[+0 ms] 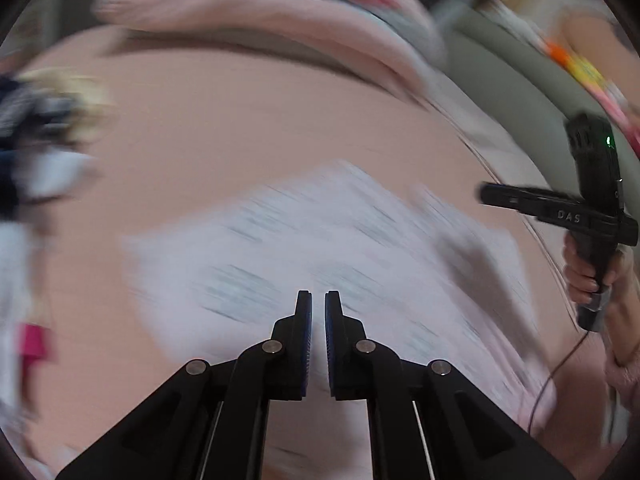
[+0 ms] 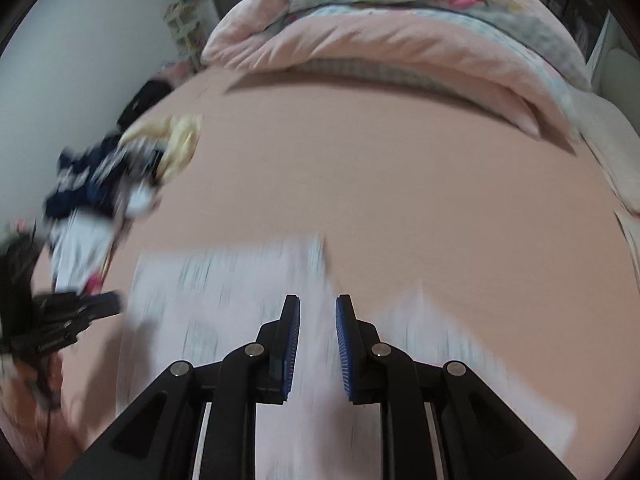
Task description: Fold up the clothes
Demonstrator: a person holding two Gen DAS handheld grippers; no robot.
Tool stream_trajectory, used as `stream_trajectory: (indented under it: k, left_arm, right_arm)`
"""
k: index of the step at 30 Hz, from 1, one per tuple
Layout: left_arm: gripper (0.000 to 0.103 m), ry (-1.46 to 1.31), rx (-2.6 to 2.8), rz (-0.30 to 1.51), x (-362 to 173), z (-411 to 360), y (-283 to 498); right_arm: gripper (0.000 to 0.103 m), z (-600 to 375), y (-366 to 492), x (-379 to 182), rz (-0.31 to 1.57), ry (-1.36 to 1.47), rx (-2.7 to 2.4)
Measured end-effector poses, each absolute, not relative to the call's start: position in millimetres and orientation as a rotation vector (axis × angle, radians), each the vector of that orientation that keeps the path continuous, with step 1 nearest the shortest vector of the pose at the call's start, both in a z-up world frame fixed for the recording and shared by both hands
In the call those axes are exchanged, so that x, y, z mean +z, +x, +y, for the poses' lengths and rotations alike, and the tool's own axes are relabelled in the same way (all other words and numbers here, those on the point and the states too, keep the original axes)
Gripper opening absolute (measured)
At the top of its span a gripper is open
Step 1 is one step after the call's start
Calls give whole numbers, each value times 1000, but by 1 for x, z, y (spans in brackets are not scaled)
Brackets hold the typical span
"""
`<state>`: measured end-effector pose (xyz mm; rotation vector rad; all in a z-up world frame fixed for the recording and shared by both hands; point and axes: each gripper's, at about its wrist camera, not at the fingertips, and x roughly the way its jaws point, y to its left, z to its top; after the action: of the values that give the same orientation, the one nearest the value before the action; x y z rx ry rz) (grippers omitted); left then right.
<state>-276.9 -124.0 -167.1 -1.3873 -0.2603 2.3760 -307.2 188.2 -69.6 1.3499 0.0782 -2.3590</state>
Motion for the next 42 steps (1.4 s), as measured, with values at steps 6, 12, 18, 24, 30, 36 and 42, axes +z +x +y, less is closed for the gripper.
stream_trajectory:
  k: [6, 12, 18, 24, 30, 36, 42]
  left_arm:
    - [5, -1622, 2131, 81, -202, -29, -223]
    - [5, -1804, 2122, 86, -216, -53, -155]
    - [5, -1714, 2245, -19, -197, -76, -112]
    - [5, -1678, 2346, -236, -204, -71, -114]
    - [5, -1788, 2312, -315, -211, -73, -91]
    - [6, -1686, 2372, -697, -206, -113, -82]
    - [51, -1664, 2234, -941, -221, -101, -74]
  right_arm:
    - [17, 207, -178, -123, 194, 1512, -2335]
    - [17, 249, -124, -153, 79, 1659, -2422]
    - [17, 290, -90, -147, -121, 1609, -2497]
    - [20, 318, -58, -135, -286, 1593, -2621]
    - [24, 343, -28, -160, -286, 1691, -2616]
    - [52, 372, -4, -158, -581, 1665, -2543]
    - [52, 369, 7, -169, -617, 1717, -2440]
